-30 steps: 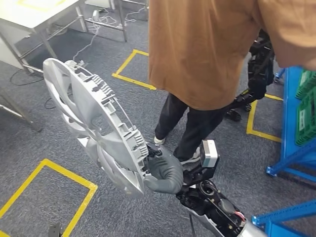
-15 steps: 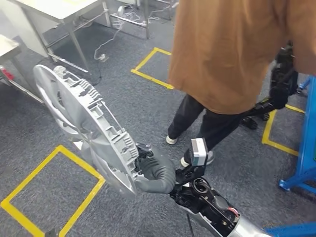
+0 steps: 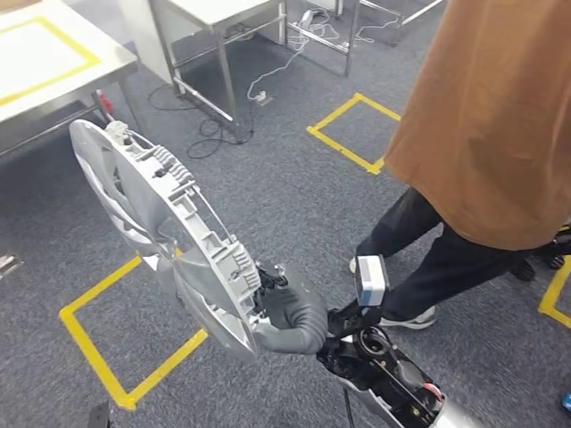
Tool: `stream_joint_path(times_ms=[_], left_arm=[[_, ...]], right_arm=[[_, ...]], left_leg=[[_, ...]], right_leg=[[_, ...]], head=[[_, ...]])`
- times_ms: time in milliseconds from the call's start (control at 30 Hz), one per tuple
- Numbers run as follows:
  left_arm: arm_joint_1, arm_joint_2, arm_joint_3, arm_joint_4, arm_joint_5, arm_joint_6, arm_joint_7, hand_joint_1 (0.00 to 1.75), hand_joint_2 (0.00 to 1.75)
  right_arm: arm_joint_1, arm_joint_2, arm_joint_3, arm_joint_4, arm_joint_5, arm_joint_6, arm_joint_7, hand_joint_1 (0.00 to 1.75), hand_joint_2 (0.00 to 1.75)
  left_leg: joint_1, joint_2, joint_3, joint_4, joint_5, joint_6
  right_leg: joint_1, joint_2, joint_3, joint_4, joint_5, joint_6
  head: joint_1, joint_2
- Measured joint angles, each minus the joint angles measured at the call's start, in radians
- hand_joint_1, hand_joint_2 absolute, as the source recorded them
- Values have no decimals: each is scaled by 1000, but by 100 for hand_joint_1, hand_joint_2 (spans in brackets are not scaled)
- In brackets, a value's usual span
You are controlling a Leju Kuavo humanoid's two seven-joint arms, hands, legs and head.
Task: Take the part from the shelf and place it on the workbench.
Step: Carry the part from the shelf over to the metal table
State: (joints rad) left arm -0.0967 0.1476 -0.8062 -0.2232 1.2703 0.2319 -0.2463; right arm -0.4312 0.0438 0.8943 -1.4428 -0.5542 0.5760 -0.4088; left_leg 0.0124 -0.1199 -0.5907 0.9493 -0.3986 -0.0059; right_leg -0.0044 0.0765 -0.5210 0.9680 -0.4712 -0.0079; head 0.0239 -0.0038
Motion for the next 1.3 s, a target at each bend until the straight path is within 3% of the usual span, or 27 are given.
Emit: stream_joint_path(times_ms=[67,133,200,267,300,333,433,500,567,600,667,733,767,800,833,867,933,1000,1033,1100,1167,1233,1300], left_arm=[[3,1,0,0,0,0,0,0,175],[6,2,0,0,2,1,0,0,175],[3,3,-1,0,3,1,0,0,175],[0,3,-1,0,3,1,-1,0,175],[0,3,-1,0,3,1,-1,0,175],[1,3,-1,0,3,1,-1,0,175],[1,5,-1,0,2,1,-1,0,175],[-2,6,-1,0,1,0,-1,0,175],[-1,7,-1,0,0,0,-2,0,175],[1,7,-1,0,0,0,-2,0,175],[1,8,-2,0,0,0,-2,0,175],[0,8,-3,0,0,0,-2,0,175],[-1,8,-4,0,0,0,-2,0,175],[-2,8,-5,0,0,0,-2,0,175],[-1,8,-5,0,0,0,-2,0,175],[-1,8,-6,0,0,0,-2,0,175],[-2,7,-6,0,0,0,-2,0,175],[-2,5,-6,0,0,0,-2,0,175],[-2,4,-7,0,0,0,-2,0,175],[4,6,-7,0,0,0,-2,0,175],[5,7,-7,1,0,0,-1,0,175],[0,7,-7,1,0,0,-1,0,175],[-2,8,-7,1,0,0,-1,0,175]], right_arm=[[-4,1,4,0,0,0,3,161,175],[-7,3,7,1,0,0,4,161,175],[-8,5,8,2,0,1,4,161,175],[-7,5,10,3,1,0,6,161,175],[-6,5,11,4,2,0,7,161,175],[-6,5,13,5,3,-1,8,161,175],[-6,5,19,5,4,-3,9,161,175],[-6,5,21,5,5,-5,9,161,175],[-7,5,24,5,6,-8,10,161,175],[-7,6,25,4,6,-10,10,161,175],[-7,6,26,4,6,-11,10,161,175],[-6,6,26,5,6,-12,9,161,175],[-4,6,27,5,6,-12,9,161,175],[-2,6,27,5,6,-12,10,161,175],[-1,6,27,5,6,-12,10,161,175],[0,5,28,5,6,-12,10,161,175],[0,5,28,5,6,-12,10,161,175],[-1,5,28,5,6,-12,10,161,175],[-1,5,28,5,6,-12,10,161,175],[-1,6,28,5,6,-12,10,161,175],[-3,7,28,5,5,-12,9,161,175],[-3,8,27,5,5,-13,7,161,175],[-1,8,27,7,5,-13,7,161,175]], left_leg=[[4,-19,-8,-3,6,-13],[2,15,-25,23,-11,-23],[1,77,-78,129,-69,-32],[6,102,-144,260,-121,-43],[9,107,-160,290,-124,-47],[12,112,-154,279,-109,-51],[17,160,-47,82,-19,-58],[13,178,-9,9,0,-45],[10,158,-8,7,-4,-26],[10,149,-7,7,-5,-19],[14,130,-2,5,-5,-5],[12,110,0,5,-6,3],[10,98,0,5,-6,5],[7,85,1,5,-6,6],[5,70,2,5,-7,7],[3,56,4,5,-7,7],[1,29,7,5,-7,6],[3,4,3,6,-5,0],[6,-8,-1,5,-2,-6],[9,-22,-8,3,3,-19],[4,24,-29,41,-23,-28],[4,88,-89,161,-86,-36],[9,108,-148,282,-130,-45]], right_leg=[[0,-12,12,-15,-1,-4],[-4,-37,19,-29,9,-12],[-5,-67,22,-37,14,-19],[-4,-97,20,-38,13,-21],[-4,-111,20,-37,11,-21],[-5,-124,21,-37,9,-19],[-5,-156,24,-29,-3,-3],[1,-173,28,-23,-14,10],[2,-190,37,-24,-21,20],[0,-186,39,-20,-28,26],[-5,-145,18,40,-70,33],[-5,-97,-48,182,-138,34],[-5,-87,-84,252,-162,33],[-4,-82,-108,294,-167,31],[-4,-79,-115,295,-151,26],[-3,-73,-102,254,-115,20],[-1,-29,-48,110,-32,4],[1,13,-8,14,2,-4],[2,17,0,1,0,-5],[0,-7,11,-15,4,-7],[-6,-35,18,-31,14,-13],[-6,-65,20,-38,17,-18],[-5,-97,18,-38,16,-19]], head=[[1,0],[-6,0],[-19,0],[-29,0],[-33,0],[-38,0],[-52,0],[-54,0],[-46,0],[-43,0],[-35,0],[-20,0],[-14,0],[-9,0],[-6,0],[-3,0],[0,0],[3,0],[5,0],[9,0],[1,0],[-14,0],[-24,0]])
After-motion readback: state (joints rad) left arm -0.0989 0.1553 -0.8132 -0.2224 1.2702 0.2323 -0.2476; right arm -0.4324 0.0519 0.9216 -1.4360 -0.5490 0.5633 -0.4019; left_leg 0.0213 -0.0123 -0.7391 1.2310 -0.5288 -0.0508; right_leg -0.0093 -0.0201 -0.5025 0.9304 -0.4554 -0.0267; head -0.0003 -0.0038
